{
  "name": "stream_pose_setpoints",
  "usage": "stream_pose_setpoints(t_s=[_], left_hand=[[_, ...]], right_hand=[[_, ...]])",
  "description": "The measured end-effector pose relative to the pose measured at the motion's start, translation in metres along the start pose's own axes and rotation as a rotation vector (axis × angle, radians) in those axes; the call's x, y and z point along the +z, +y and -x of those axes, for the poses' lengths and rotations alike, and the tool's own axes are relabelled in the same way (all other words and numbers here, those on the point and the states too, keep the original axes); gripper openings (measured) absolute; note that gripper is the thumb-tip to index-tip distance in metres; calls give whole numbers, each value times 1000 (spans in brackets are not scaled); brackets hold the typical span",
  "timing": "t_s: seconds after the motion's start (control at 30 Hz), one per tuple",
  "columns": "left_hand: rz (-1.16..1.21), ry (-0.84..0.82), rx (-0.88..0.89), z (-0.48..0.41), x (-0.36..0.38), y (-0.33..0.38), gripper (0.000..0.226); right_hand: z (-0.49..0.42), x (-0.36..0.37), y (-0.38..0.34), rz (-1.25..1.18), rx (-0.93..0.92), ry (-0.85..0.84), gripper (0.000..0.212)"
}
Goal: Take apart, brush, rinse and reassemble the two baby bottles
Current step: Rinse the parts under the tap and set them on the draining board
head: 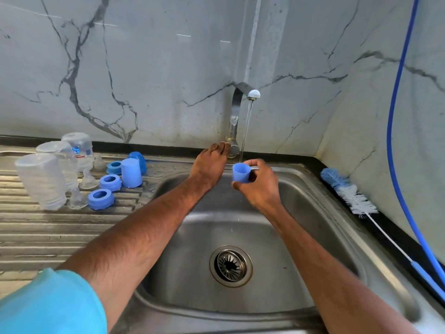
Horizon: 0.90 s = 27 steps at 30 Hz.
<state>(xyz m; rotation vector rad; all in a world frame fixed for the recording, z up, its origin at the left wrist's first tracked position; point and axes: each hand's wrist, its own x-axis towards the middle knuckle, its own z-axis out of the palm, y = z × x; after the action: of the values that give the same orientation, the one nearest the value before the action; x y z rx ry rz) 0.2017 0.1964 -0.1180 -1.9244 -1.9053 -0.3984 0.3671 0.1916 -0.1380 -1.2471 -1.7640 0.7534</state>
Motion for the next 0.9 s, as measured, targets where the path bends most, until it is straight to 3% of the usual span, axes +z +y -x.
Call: stream_pose_setpoints(t_s=[0.1, 0.2, 0.33, 0.73, 0.83, 0.9], left_hand=[[5, 2, 0, 2, 0, 1, 83], [33, -3, 3, 2, 1, 0, 84], [54, 8, 5, 5, 2, 1, 83], [50, -68, 54, 10, 12, -4, 92], [141, -121, 74, 12, 12, -9, 97], [325, -110, 45, 16, 10, -9, 90]], right_hand=[[4, 2, 3, 67, 36, -91, 54], [4, 5, 1, 31, 5, -31, 53], [5, 10, 1, 103, 21, -116, 58], [7, 6, -5, 67, 62, -110, 61], [4, 9, -2, 20, 61, -99, 63], [2, 9, -4, 43, 65, -143, 61]])
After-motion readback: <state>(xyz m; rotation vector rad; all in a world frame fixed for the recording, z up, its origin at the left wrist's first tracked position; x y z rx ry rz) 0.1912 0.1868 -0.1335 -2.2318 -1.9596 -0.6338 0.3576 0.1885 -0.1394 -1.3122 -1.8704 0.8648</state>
